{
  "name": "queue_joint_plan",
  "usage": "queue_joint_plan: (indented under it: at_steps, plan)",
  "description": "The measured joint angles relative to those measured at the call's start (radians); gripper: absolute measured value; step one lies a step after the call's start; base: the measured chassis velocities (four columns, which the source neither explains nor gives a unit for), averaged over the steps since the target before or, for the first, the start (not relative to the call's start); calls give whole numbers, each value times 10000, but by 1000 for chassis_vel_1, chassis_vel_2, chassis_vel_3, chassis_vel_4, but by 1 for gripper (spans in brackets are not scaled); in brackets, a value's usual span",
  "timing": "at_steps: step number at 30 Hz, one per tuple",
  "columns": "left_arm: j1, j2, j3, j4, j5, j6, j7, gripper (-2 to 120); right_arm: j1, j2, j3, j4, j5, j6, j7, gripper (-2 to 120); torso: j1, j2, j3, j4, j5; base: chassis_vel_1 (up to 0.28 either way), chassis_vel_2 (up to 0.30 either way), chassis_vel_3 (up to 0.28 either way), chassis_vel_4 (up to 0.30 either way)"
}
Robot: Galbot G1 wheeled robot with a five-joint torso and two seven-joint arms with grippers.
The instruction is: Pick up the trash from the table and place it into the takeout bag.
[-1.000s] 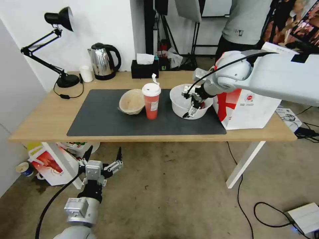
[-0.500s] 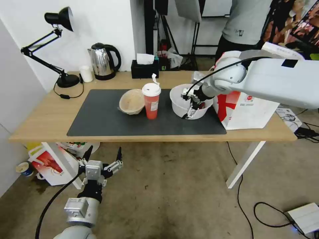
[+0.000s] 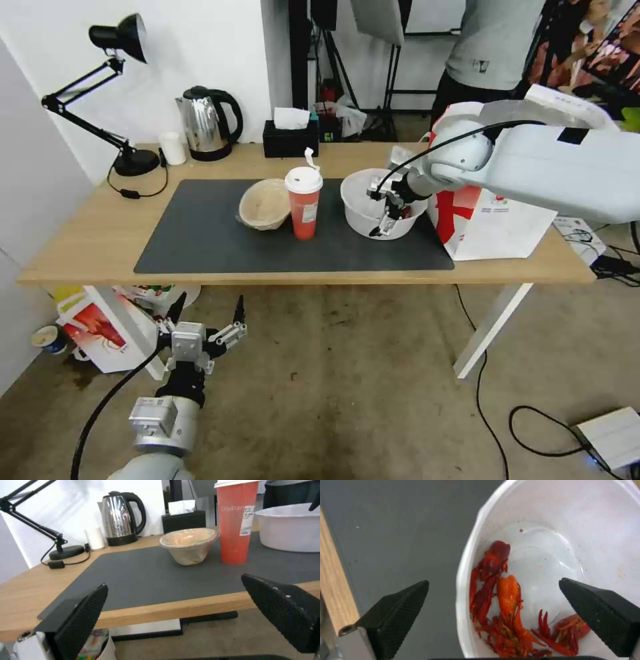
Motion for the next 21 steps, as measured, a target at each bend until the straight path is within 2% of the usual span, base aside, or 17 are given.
queue_joint_plan:
  at_steps: [9, 10, 15, 16, 19, 20, 21]
  plan:
    - [0, 0, 0, 0, 0, 0, 0, 100, -80, -51, 61, -86, 44, -8, 24, 75, 1, 0, 0, 1, -1, 0, 0, 0, 0]
    - [0, 0, 0, 0, 0, 0, 0, 100, -80, -51, 61, -86, 44, -8, 24, 75, 1, 0, 0, 1, -1, 0, 0, 0, 0]
    - [0, 0, 0, 0, 0, 0, 0, 100, -152, -89, 96, -109, 102, -13, 30, 53, 0, 0, 0, 0, 0, 0, 0, 0, 0]
    - [0, 0, 0, 0, 0, 0, 0, 100, -152, -89, 96, -109, 102, -13, 30, 53, 0, 0, 0, 0, 0, 0, 0, 0, 0]
    - [0, 0, 0, 0, 0, 0, 0, 100, -169, -99, 104, -109, 145, -14, 31, 41, 0, 0, 0, 0, 0, 0, 0, 0, 0]
    - [0, 0, 0, 0, 0, 0, 0, 100, -167, -96, 104, -107, 172, -15, 31, 34, 0, 0, 0, 0, -1, 0, 0, 0, 0]
    - [0, 0, 0, 0, 0, 0, 0, 100, -167, -96, 104, -107, 172, -15, 31, 34, 0, 0, 0, 0, -1, 0, 0, 0, 0]
